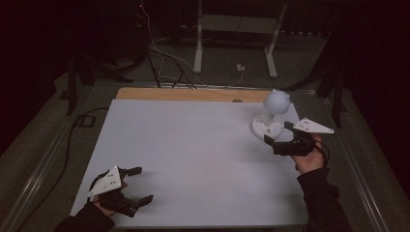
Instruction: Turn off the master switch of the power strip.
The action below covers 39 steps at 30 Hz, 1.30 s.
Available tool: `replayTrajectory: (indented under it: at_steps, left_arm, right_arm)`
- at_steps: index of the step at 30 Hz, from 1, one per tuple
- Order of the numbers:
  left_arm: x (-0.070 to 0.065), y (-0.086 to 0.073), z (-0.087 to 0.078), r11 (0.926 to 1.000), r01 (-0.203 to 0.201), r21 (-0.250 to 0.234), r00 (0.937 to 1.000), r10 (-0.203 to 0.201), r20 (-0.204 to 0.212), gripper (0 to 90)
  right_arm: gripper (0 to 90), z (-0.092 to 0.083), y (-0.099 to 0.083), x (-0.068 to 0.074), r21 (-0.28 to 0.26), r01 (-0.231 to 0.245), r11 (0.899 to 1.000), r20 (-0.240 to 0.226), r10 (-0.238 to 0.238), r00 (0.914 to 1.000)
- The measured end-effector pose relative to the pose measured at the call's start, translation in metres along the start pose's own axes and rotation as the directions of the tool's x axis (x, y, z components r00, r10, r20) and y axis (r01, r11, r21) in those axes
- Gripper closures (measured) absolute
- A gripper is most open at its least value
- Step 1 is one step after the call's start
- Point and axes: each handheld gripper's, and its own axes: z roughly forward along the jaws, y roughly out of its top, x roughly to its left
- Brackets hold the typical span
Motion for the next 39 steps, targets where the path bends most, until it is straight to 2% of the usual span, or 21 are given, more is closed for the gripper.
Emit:
replayTrajectory:
  at_steps: [10, 17, 27, 30, 36, 38, 39]
  left_arm:
    - [0.0, 0.0, 0.0, 1.0, 0.007, -0.003, 1.0, -0.007, 0.002, 0.3]
    - [0.001, 0.0, 0.0, 1.0, 0.009, -0.004, 1.0, -0.009, -0.001, 0.3]
    - [0.001, 0.0, 0.0, 0.9998, 0.017, -0.008, 0.9998, -0.017, 0.005, 0.3]
    - [0.001, 0.0, 0.0, 0.9998, 0.017, -0.005, 0.9998, -0.017, 0.005, 0.3]
    - [0.001, 0.0, 0.0, 0.9998, 0.019, -0.002, 0.9998, -0.019, 0.005, 0.3]
    - [0.001, 0.0, 0.0, 0.9998, 0.018, -0.002, 0.9998, -0.018, 0.004, 0.3]
    - [0.001, 0.0, 0.0, 0.9998, 0.018, -0.002, 0.9998, -0.018, 0.004, 0.3]
  right_arm:
    - [0.3, 0.009, -0.003, -0.018, 0.015, -0.048, 0.999, 0.069, 0.047, 0.9965]
    - [0.3, 0.021, -0.005, -0.031, 0.027, -0.097, 0.995, 0.115, 0.094, 0.9889]
    - [0.4, 0.036, -0.011, -0.044, 0.041, -0.128, 0.991, 0.156, 0.12, 0.9804]
    - [4.3, 0.038, -0.012, -0.046, 0.039, -0.136, 0.99, 0.169, 0.128, 0.9772]
    - [12.3, 0.047, -0.012, -0.054, 0.04, -0.177, 0.983, 0.248, 0.162, 0.9551]
    - [15.8, 0.048, -0.011, -0.055, 0.047, -0.204, 0.978, 0.263, 0.184, 0.9471]
    - [15.8, 0.048, -0.011, -0.055, 0.047, -0.204, 0.978, 0.263, 0.184, 0.9471]
